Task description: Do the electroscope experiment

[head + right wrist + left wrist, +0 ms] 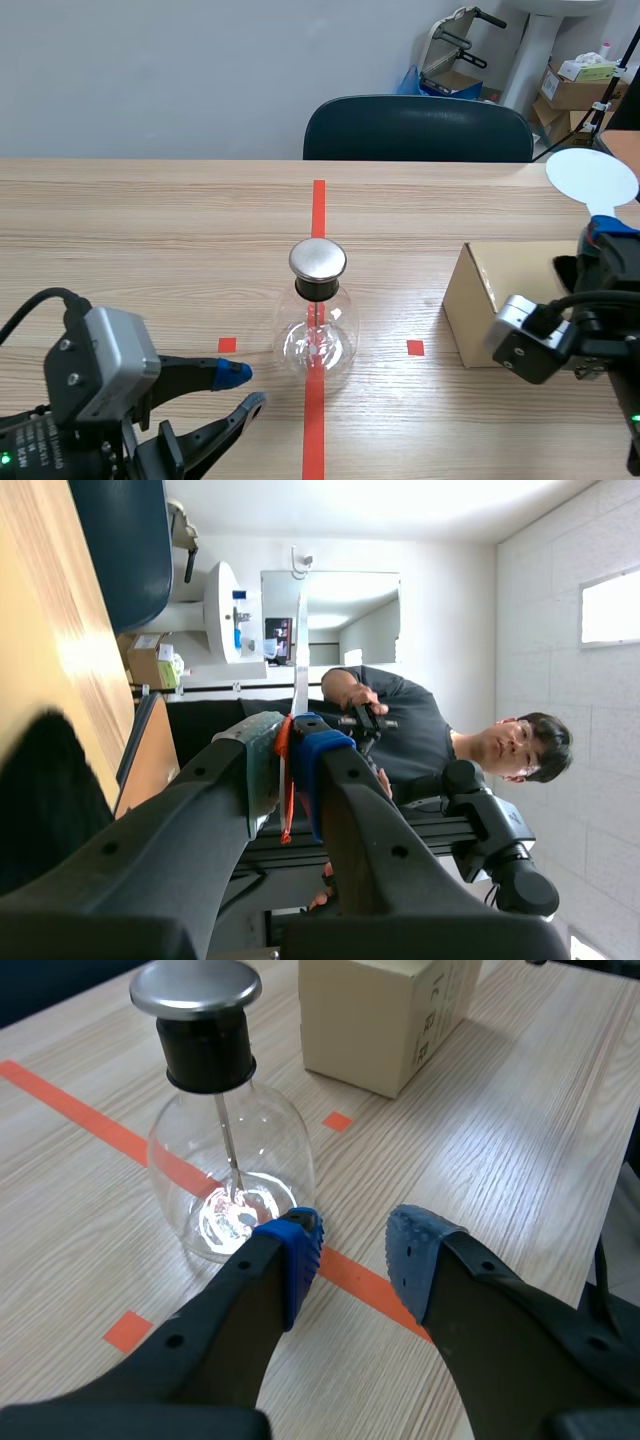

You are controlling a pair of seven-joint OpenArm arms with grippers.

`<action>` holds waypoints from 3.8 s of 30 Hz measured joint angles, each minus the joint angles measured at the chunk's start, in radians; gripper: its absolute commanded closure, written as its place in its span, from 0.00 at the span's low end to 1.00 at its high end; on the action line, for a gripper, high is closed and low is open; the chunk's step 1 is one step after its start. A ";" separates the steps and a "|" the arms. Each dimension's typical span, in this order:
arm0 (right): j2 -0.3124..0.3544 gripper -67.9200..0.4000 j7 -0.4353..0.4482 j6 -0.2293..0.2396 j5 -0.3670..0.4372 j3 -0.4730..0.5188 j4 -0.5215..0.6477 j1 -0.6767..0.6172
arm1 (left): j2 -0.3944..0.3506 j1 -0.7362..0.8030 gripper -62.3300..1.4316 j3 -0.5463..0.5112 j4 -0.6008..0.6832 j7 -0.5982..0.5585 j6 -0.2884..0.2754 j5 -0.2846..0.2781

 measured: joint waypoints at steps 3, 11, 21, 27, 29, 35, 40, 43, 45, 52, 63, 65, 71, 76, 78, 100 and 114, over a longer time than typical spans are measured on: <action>0.002 0.98 -0.070 0.000 -0.041 -0.069 0.003 0.014 | 0.028 -0.030 0.73 0.034 -0.027 0.000 0.002 0.001; 0.037 0.98 -0.300 0.003 -0.148 -0.271 0.004 0.058 | 0.113 -0.090 0.73 0.067 -0.133 0.000 0.008 0.000; 0.037 0.98 -0.393 0.080 -0.169 -0.409 0.004 0.103 | 0.179 -0.121 0.84 0.067 -0.246 0.000 0.025 0.000; 0.037 0.98 -0.379 0.137 -0.169 -0.447 0.004 0.108 | 0.192 -0.137 0.84 0.067 -0.263 -0.001 0.026 0.000; 0.037 0.98 -0.365 0.149 -0.169 -0.453 0.004 0.108 | 0.197 -0.142 0.84 0.067 -0.267 -0.001 0.026 0.000; 0.037 0.98 -0.362 0.174 -0.169 -0.473 0.004 0.108 | 0.220 -0.160 0.84 0.067 -0.294 -0.001 0.037 -0.006; 0.037 0.98 -0.374 0.188 -0.169 -0.475 0.004 0.105 | 0.249 -0.183 0.84 0.067 -0.346 -0.001 0.037 -0.007; 0.037 0.98 -0.380 0.195 -0.169 -0.475 0.004 0.103 | 0.270 -0.198 0.84 0.067 -0.379 -0.001 0.037 -0.007; 0.037 0.98 -0.384 0.195 -0.169 -0.475 0.004 0.100 | 0.283 -0.203 0.84 0.067 -0.399 -0.001 0.037 -0.008; 0.037 0.98 -0.388 0.195 -0.169 -0.475 0.004 0.074 | 0.300 -0.212 0.84 0.067 -0.429 -0.001 0.037 -0.011; 0.037 0.98 -0.389 0.168 -0.170 -0.475 0.004 0.058 | 0.308 -0.212 0.84 0.067 -0.429 -0.001 0.037 -0.010; 0.037 0.98 -0.389 0.168 -0.170 -0.475 0.004 0.058 | 0.308 -0.212 0.84 0.067 -0.429 -0.001 0.037 -0.010; 0.037 0.98 -0.389 0.169 -0.170 -0.475 0.004 0.058 | 0.308 -0.212 0.84 0.067 -0.429 0.008 0.063 -0.010; 0.037 0.98 -0.389 0.169 -0.170 -0.475 0.004 0.058 | 0.307 -0.212 0.84 0.067 -0.429 0.008 0.072 -0.010; 0.037 0.98 -0.389 0.169 -0.170 -0.475 0.004 0.058 | 0.307 -0.212 0.84 0.067 -0.429 0.008 0.075 -0.011; 0.037 0.98 -0.393 0.169 -0.170 -0.475 0.004 0.058 | 0.307 -0.212 0.84 0.067 -0.429 0.008 0.078 -0.010; 0.037 0.98 -0.410 0.169 -0.170 -0.475 0.004 0.058 | 0.307 -0.212 0.84 0.067 -0.429 0.008 0.090 -0.011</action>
